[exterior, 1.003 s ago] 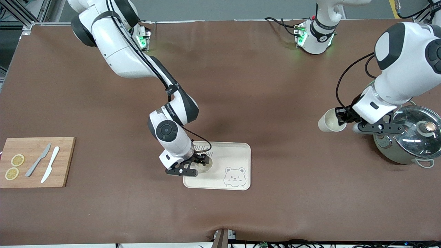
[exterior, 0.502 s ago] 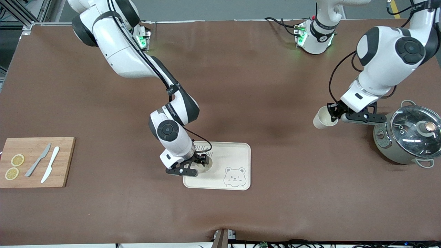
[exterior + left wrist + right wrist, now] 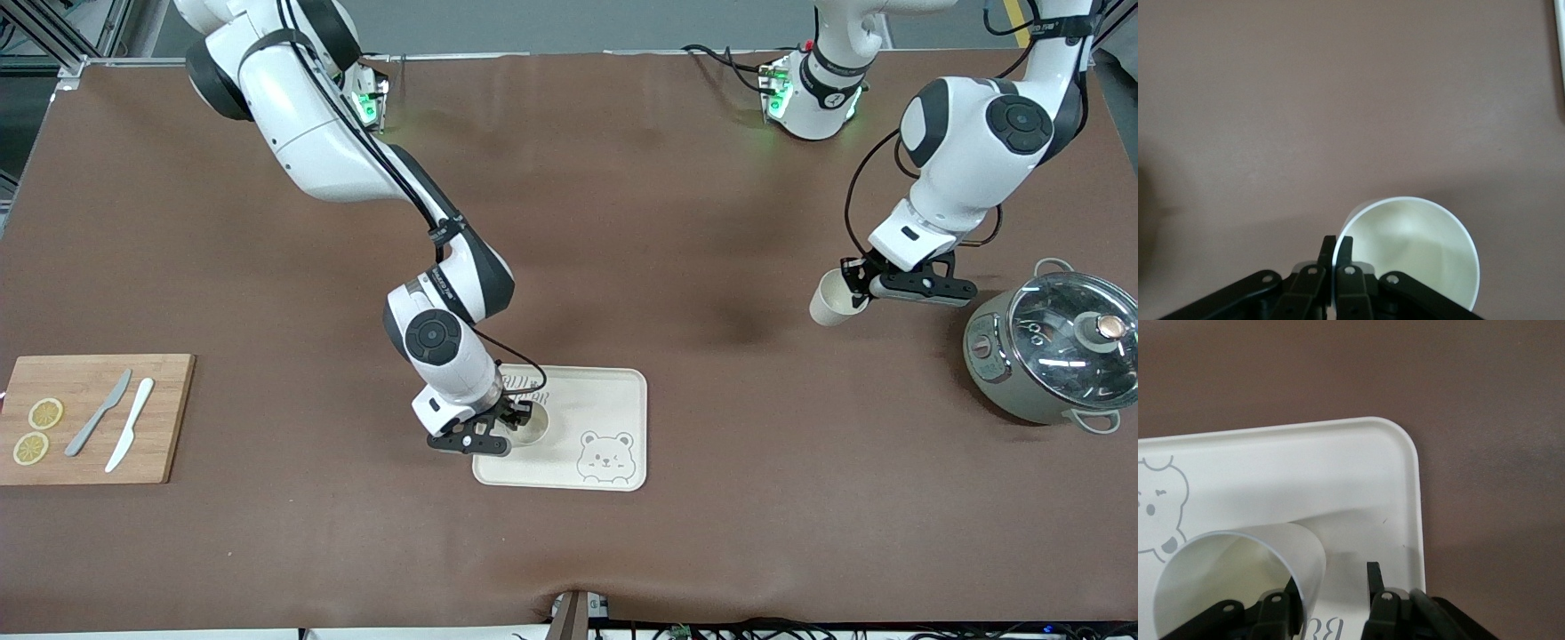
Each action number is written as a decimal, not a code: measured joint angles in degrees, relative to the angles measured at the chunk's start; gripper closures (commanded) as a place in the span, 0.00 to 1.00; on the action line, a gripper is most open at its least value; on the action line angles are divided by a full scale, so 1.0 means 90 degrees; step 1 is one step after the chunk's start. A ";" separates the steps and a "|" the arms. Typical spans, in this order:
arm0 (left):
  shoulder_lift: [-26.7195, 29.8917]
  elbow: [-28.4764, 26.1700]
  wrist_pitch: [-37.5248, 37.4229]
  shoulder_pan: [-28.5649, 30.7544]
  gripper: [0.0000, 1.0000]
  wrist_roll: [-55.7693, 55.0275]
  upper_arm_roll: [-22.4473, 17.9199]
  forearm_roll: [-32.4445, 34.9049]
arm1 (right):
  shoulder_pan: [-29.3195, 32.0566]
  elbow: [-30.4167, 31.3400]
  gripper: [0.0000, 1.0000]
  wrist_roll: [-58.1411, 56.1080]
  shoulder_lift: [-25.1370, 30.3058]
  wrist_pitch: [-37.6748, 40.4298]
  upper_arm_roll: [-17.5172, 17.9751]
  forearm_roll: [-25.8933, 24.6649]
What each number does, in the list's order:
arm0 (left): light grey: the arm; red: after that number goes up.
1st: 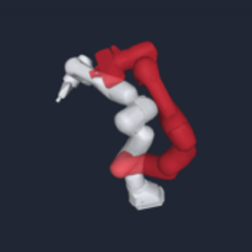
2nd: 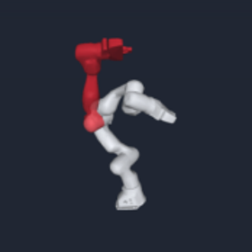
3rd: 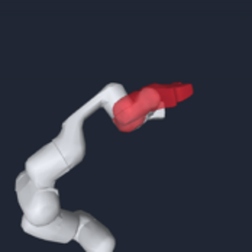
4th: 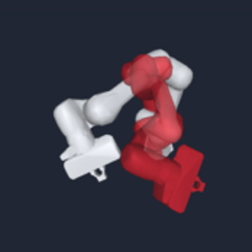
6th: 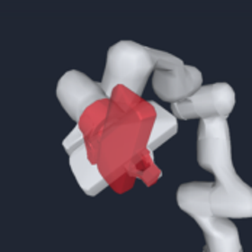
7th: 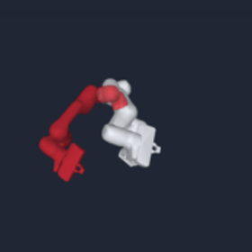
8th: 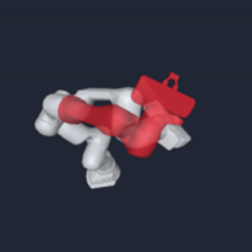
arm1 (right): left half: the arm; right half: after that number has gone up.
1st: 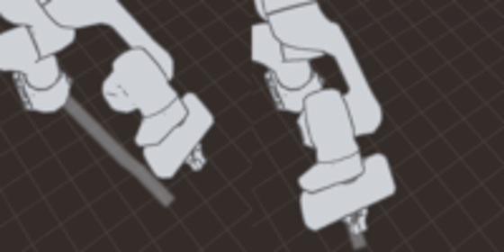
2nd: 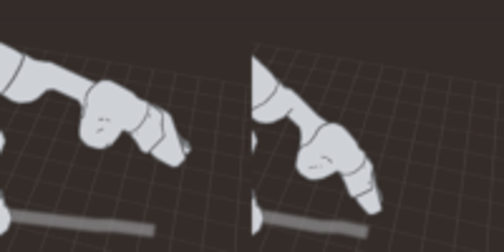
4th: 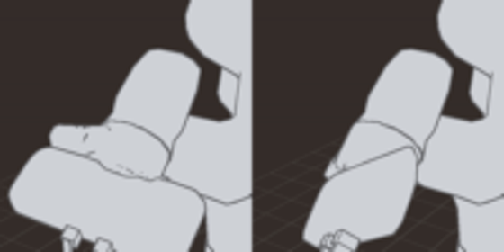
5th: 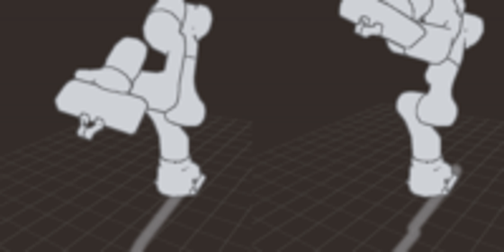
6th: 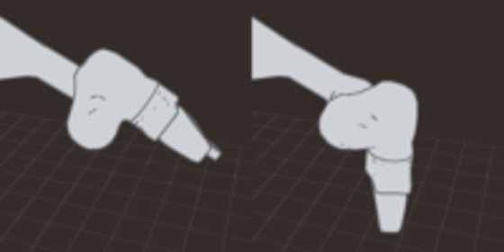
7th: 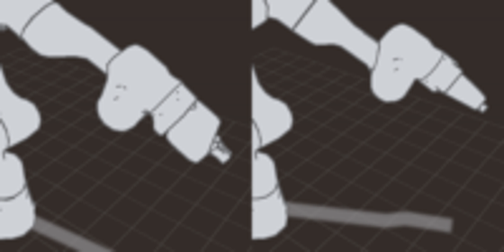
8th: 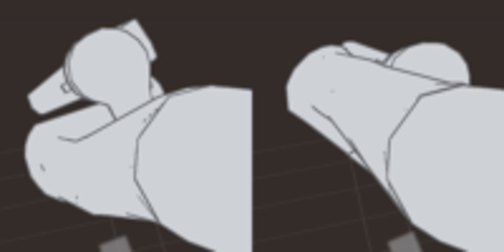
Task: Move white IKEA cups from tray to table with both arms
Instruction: 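Lift the cup off the tray with the right gripper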
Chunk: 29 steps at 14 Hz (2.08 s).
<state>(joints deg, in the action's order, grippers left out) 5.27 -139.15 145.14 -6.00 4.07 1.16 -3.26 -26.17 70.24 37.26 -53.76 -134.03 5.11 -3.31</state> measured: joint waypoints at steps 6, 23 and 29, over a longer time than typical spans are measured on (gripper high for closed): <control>-0.0013 -0.0395 0.0208 0.0313 1.00 0.0477 -0.0001 0.0000 | -0.0001 -0.0001 1.00 0.0001 0.0000 -0.0002 -0.0002 0.0000; -0.1104 -0.0515 0.1227 0.0579 1.00 0.0605 0.0005 0.0000 | -0.0020 -0.0173 1.00 0.0009 0.0240 0.0660 -0.0008 0.0005; -0.1435 -0.0515 0.1627 0.0579 1.00 0.0605 0.0045 0.0000 | -0.0010 -0.0241 1.00 0.0040 0.0827 0.1659 0.0018 0.0078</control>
<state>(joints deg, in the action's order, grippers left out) -7.65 -143.79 159.78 -0.79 9.51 1.56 -3.26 -26.26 68.07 37.63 -46.31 -119.10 5.27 -2.61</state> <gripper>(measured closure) 0.969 0.965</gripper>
